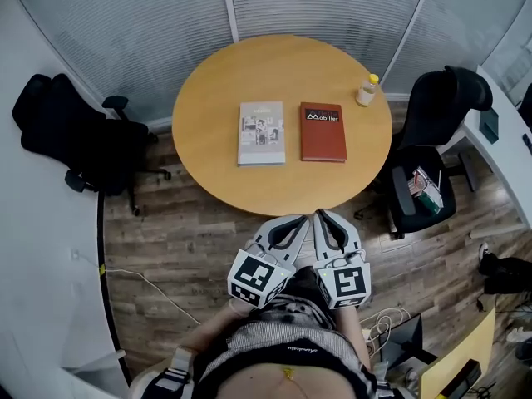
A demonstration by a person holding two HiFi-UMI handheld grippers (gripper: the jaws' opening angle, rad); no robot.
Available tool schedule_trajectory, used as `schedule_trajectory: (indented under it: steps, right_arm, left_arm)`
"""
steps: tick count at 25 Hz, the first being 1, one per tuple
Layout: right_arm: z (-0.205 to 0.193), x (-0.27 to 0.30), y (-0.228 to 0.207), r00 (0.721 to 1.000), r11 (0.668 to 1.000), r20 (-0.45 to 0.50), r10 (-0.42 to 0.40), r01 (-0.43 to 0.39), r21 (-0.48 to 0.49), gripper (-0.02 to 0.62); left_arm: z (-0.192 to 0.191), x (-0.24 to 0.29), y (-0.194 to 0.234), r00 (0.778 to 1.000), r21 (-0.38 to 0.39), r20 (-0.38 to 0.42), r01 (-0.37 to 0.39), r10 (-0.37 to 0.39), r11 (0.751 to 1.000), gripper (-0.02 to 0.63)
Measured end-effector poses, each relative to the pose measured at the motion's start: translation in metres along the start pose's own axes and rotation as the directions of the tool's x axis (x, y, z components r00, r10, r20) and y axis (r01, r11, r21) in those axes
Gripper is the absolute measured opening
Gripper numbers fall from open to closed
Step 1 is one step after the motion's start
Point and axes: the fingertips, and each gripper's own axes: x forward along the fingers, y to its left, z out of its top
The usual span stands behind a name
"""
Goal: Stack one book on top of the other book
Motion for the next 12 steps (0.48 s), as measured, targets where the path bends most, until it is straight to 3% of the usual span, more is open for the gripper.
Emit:
schedule_trajectory:
  steps: [12]
  right_arm:
    - [0.000,0.023,-0.014,1.000,0.999,-0.017,-0.024,0.024,-0.033,0.025]
  left_arm:
    - [0.012,0.019,0.030,0.999,0.040,0.015,-0.033,0.033,0.999,0.018]
